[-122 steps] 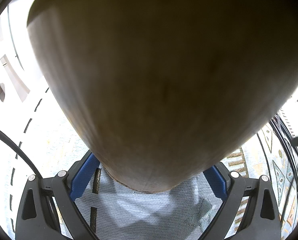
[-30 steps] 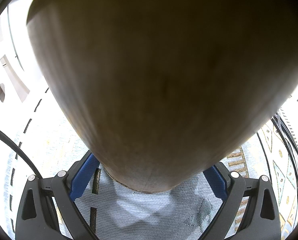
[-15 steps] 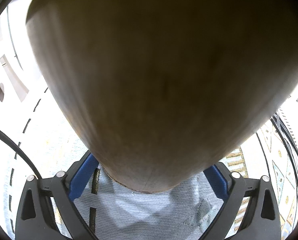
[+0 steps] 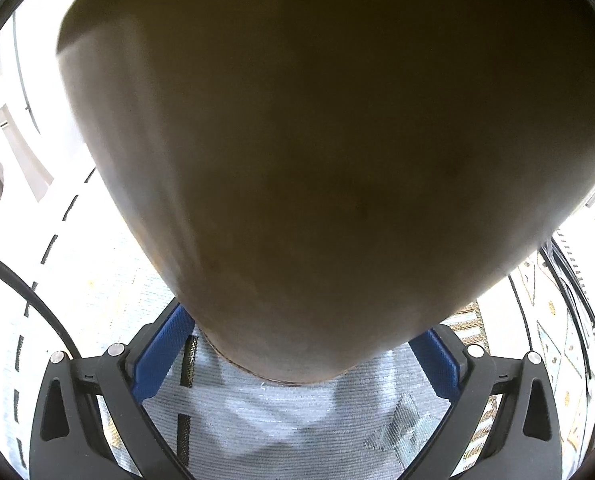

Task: Organize utensils
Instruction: 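Move the open right tool back over the utensil pile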

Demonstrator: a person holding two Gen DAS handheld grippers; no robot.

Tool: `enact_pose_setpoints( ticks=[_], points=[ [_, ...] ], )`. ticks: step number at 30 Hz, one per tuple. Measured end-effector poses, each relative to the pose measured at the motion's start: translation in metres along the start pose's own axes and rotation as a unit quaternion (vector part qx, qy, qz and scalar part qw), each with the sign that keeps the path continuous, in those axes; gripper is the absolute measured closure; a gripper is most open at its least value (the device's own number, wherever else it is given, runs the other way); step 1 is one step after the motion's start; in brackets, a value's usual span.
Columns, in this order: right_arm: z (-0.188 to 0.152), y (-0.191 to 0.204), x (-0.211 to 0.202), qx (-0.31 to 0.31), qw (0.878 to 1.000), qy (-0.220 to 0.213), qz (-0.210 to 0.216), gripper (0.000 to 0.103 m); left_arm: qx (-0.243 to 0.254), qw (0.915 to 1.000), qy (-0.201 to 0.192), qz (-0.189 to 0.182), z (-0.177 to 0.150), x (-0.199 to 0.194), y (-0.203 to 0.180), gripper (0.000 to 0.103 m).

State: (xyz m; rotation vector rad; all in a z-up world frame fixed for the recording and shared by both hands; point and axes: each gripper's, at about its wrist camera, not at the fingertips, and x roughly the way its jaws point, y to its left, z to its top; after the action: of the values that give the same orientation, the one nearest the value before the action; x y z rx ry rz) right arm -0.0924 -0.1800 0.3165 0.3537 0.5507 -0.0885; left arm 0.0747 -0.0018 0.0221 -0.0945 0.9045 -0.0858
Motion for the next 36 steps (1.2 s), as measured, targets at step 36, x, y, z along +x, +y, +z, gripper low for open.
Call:
enact_pose_setpoints(
  ticks=[36],
  points=[
    [-0.042,-0.195,0.145,0.162,0.944,0.283,0.053,0.026,-0.001,0.9998,0.0,0.019,0.006,0.007,-0.008,0.001]
  ],
)
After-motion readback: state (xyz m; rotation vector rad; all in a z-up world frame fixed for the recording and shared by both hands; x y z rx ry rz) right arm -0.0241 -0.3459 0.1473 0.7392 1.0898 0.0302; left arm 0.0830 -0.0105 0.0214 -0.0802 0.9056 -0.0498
